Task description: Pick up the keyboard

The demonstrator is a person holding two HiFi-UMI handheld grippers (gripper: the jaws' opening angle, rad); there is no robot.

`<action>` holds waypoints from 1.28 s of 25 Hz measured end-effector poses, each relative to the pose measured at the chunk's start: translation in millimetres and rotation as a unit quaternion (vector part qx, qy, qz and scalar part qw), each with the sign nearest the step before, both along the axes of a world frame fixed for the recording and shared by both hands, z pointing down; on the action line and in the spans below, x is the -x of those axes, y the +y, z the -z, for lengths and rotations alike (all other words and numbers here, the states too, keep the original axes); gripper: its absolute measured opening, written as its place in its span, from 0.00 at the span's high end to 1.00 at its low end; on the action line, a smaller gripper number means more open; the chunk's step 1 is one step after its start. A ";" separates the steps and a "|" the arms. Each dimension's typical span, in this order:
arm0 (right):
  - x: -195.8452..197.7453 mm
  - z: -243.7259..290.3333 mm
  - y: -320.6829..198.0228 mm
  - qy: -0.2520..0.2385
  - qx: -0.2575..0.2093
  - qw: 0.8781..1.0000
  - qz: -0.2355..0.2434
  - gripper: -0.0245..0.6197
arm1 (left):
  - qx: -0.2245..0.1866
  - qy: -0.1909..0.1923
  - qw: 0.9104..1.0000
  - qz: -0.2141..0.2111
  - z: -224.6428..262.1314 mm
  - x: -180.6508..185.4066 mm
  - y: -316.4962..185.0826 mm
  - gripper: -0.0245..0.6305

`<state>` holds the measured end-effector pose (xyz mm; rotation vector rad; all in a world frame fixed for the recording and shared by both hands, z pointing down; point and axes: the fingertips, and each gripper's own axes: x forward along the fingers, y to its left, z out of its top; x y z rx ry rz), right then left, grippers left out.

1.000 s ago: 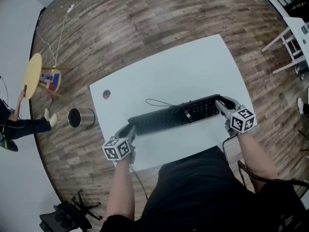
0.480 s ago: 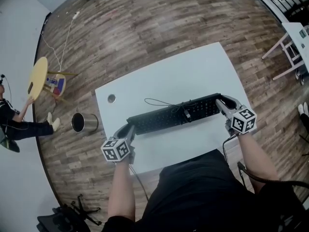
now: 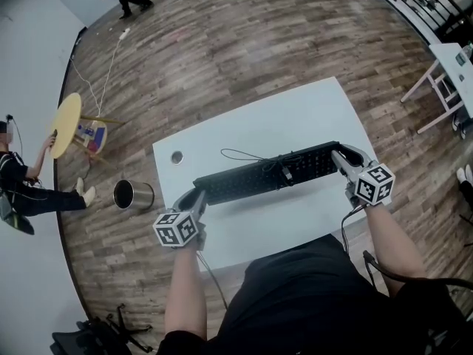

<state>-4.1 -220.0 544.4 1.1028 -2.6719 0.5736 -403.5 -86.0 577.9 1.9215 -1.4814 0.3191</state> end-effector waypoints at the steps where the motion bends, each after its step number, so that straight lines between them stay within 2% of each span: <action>1: 0.6 3.0 -1.6 -0.001 -0.003 1.000 0.000 0.79 | -0.003 -0.001 1.000 0.000 2.4 0.5 -1.1 0.80; 17: 13.3 43.7 -23.2 -0.017 -0.047 0.999 0.004 0.79 | -0.043 -0.013 0.999 0.003 39.3 12.8 -21.4 0.80; 32: 40.2 35.1 -31.4 -0.020 -0.048 0.999 0.007 0.79 | -0.049 -0.013 0.999 0.009 35.6 38.7 -26.5 0.80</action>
